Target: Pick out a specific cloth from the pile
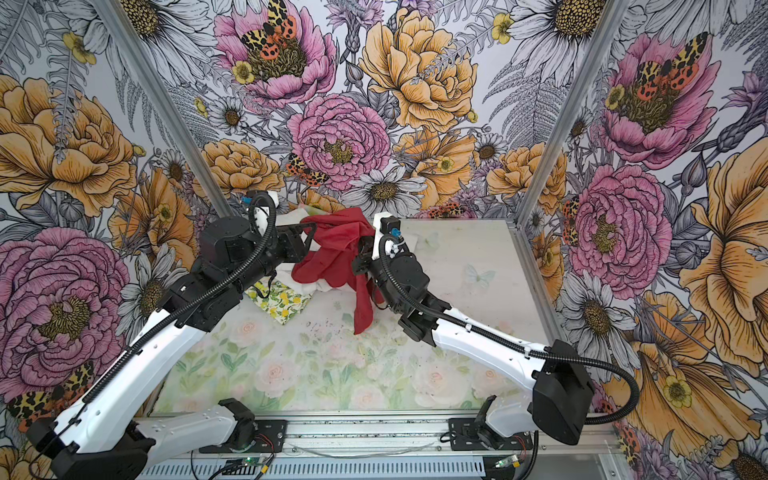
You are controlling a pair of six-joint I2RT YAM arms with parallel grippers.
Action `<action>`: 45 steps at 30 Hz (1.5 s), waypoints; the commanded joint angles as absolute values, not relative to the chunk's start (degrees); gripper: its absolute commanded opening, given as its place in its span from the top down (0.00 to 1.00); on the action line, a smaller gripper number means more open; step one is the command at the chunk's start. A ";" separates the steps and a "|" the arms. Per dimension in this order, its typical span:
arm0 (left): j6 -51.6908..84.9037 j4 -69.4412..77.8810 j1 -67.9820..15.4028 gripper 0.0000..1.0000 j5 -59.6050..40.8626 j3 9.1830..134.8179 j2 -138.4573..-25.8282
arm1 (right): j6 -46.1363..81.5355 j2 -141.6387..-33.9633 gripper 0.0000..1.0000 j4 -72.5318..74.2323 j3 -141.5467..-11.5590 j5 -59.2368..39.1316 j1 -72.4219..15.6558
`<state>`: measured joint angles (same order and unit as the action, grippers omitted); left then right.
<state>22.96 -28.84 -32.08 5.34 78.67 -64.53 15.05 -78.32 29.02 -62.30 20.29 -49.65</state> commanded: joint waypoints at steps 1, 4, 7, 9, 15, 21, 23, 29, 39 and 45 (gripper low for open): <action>23.64 -24.61 -32.80 0.48 4.83 76.56 -63.05 | 13.10 -74.18 1.00 28.05 -67.03 19.77 -48.81; 22.53 -23.10 -34.35 0.37 4.89 74.37 -62.95 | 12.90 -72.14 1.00 24.40 -68.69 19.78 -47.74; 21.89 -21.63 -35.30 0.29 5.36 71.99 -63.08 | 12.93 -69.88 1.00 19.96 -70.02 19.86 -46.33; 22.15 -19.65 -35.95 0.24 5.46 69.89 -62.99 | 13.19 -68.14 1.00 17.43 -70.09 20.27 -45.71; 21.29 -16.06 -39.30 0.15 5.23 66.61 -65.38 | 13.18 -62.48 1.00 9.86 -69.52 21.74 -40.91; 20.67 -11.49 -44.37 0.07 5.75 64.64 -70.45 | 11.69 -55.74 1.00 0.26 -70.26 23.85 -35.55; 20.53 -9.93 -46.03 0.06 6.02 64.17 -72.76 | 11.07 -53.23 1.00 -2.46 -70.15 24.63 -32.78; 18.85 -7.34 -51.16 0.01 5.50 64.88 -79.40 | 10.92 -48.39 1.00 -10.97 -70.64 24.96 -25.16; 16.79 -4.68 -57.07 0.01 4.59 64.65 -85.75 | 15.12 -50.05 1.00 -18.72 -70.17 19.09 -13.17; 17.46 -3.04 -57.70 0.01 4.04 62.83 -86.14 | 21.42 -53.89 1.00 -18.23 -63.48 10.52 -2.70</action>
